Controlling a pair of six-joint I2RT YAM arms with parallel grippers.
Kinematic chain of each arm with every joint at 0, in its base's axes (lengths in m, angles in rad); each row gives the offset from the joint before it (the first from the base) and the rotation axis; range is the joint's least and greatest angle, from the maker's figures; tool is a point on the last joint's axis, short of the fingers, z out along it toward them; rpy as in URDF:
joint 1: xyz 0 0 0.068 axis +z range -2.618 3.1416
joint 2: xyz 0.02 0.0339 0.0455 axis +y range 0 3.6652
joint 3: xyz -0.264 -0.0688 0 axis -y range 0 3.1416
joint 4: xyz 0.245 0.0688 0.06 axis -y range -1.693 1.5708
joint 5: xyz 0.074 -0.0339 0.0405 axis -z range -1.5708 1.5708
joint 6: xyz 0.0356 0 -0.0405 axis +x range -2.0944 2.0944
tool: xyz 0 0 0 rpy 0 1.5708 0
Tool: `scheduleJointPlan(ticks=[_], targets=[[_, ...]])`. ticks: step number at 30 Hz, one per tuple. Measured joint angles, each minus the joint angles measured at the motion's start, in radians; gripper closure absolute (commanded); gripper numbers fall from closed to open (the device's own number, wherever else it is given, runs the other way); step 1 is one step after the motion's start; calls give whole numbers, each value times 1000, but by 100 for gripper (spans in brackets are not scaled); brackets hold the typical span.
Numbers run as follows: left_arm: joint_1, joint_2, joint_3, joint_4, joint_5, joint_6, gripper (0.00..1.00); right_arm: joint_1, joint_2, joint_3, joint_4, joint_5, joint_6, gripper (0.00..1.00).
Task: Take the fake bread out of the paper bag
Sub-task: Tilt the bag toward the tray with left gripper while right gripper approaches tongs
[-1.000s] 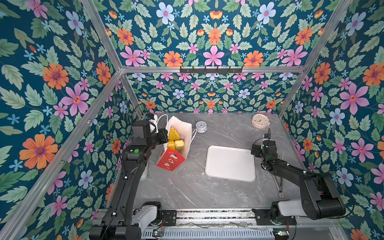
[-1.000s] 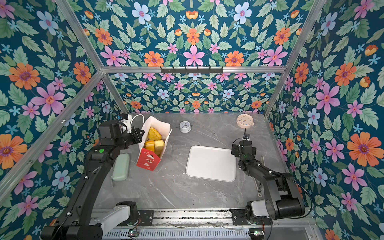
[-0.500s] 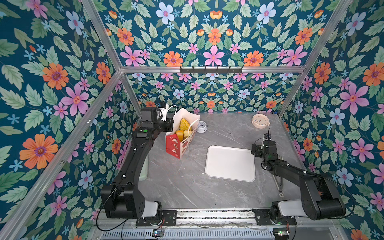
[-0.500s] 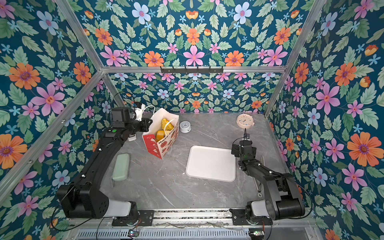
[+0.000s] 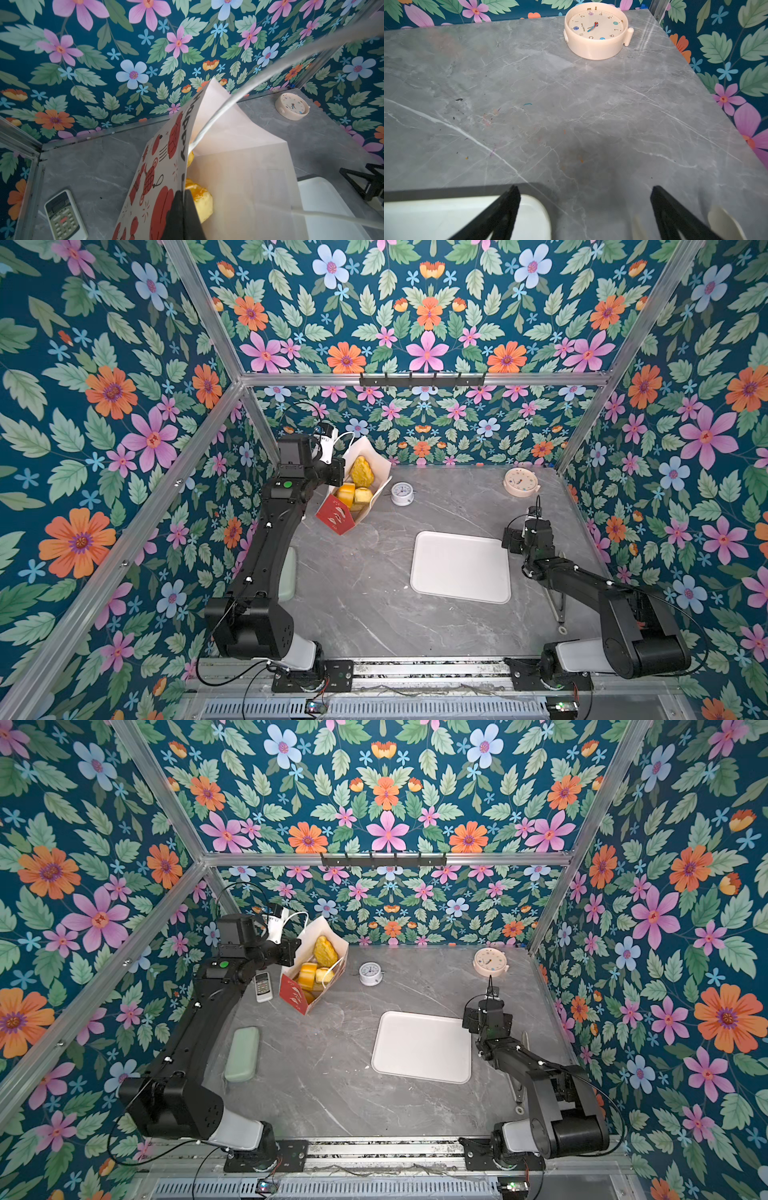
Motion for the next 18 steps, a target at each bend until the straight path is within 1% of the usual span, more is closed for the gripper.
scheduleJointPlan(ticks=[3,7,14,18], targets=[[0,14,-3,-17,20,42,100,0,0,0,-1,0,0,1],[-6,18,-45,-49,49,89,100,0,1,0,-1,-1,0,1],[-53,7,-87,-63,72,113,100,0,3,2,-2,-1,2,1],[-83,-25,-143,-44,74,116,100,0,3,7,-8,-1,7,1]])
